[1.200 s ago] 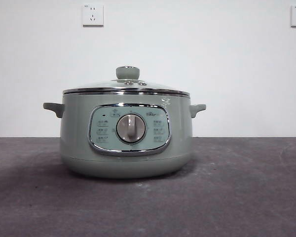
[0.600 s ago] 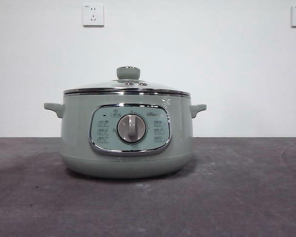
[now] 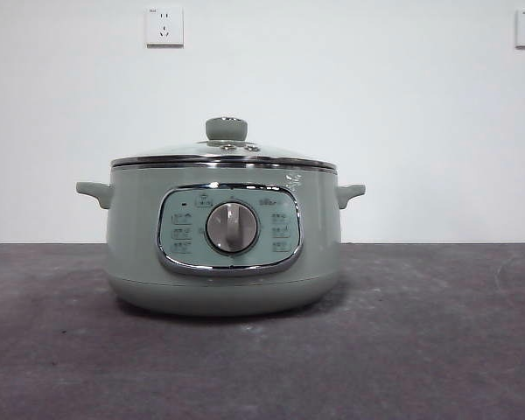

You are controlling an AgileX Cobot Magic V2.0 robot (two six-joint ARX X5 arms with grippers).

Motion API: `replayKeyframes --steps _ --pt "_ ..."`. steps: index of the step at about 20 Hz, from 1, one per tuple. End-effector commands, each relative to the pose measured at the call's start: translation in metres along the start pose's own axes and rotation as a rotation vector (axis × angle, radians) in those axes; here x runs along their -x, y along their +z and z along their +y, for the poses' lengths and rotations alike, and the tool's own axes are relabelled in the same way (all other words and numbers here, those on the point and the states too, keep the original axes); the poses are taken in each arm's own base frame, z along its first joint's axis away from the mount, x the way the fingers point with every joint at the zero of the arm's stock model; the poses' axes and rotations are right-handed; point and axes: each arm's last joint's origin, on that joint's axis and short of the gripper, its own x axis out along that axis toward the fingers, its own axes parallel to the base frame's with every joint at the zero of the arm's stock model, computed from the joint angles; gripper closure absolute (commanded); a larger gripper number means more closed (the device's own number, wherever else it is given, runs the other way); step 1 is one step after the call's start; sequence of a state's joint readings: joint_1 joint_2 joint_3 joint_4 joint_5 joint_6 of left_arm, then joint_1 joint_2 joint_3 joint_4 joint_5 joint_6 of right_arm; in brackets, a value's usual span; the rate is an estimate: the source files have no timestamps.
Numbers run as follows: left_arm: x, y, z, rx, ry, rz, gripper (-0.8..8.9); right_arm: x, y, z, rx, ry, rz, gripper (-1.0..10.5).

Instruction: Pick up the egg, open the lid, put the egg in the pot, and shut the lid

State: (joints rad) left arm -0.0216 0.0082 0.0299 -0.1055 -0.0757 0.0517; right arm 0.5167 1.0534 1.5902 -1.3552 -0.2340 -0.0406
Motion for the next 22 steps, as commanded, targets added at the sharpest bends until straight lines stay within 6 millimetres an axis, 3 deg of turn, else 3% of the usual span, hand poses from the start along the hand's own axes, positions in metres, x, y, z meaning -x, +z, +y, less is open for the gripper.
replayKeyframes --steps 1,19,22 --pt "-0.002 -0.013 0.000 0.052 0.003 0.064 8.16 0.001 -0.002 0.000 -0.010 0.000 0.011 9.5" --pt "-0.001 -0.015 -0.001 0.081 0.003 0.093 8.16 0.001 -0.002 0.000 -0.010 0.000 0.011 9.5" --pt "-0.001 -0.015 -0.001 0.081 0.003 0.093 8.16 0.014 -0.007 -0.003 0.091 -0.055 -0.048 9.5"
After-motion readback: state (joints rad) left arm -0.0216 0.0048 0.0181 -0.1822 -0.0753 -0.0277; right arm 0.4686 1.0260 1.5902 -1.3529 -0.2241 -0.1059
